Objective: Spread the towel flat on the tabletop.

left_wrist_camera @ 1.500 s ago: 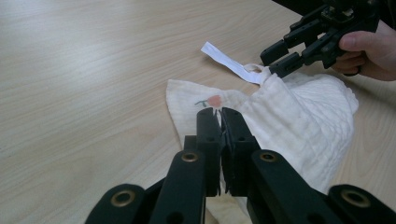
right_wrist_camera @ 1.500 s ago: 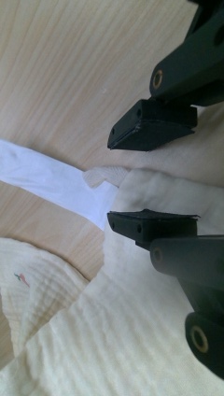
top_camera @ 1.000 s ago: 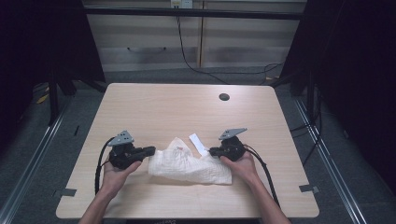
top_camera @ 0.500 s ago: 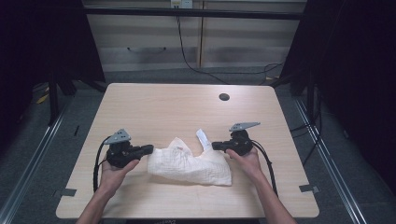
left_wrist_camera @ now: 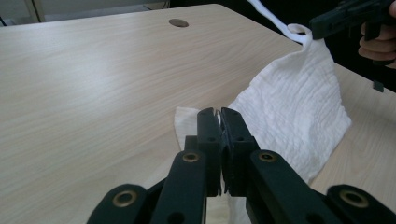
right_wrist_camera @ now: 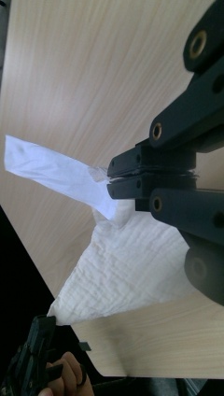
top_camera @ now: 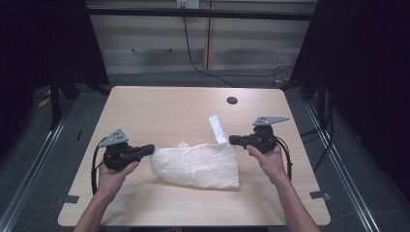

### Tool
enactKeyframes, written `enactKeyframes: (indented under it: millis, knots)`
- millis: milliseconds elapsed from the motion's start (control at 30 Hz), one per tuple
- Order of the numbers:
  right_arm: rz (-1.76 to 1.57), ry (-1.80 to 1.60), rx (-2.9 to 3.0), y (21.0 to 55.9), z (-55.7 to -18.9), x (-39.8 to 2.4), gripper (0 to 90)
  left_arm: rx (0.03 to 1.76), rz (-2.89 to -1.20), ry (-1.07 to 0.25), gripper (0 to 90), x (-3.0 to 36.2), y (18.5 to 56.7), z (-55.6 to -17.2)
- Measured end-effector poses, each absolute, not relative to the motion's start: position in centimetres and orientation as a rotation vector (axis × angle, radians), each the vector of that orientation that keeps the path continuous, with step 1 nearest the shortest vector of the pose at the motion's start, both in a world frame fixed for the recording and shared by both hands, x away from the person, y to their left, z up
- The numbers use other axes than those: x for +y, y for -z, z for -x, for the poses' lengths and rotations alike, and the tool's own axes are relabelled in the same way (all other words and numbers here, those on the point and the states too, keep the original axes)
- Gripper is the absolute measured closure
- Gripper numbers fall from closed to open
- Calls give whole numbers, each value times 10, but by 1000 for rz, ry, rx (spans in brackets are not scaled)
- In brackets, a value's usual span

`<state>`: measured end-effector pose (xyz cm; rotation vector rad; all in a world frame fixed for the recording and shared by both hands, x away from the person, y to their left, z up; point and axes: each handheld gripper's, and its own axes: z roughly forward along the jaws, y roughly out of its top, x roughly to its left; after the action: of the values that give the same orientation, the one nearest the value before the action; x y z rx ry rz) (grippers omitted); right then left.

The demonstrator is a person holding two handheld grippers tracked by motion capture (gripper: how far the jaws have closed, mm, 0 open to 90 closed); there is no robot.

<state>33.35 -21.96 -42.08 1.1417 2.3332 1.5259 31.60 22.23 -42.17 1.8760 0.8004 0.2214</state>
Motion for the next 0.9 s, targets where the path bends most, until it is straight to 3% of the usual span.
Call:
enactKeyframes:
  millis: [567,900]
  knots:
    - [-1010,-1631,2182,331,-339,-226,883,710,-1789,-382,876,229,331,-330]
    - [-1000,-1655,2102,286,-360,-236,883,755,-1743,-434,878,225,297,-366]
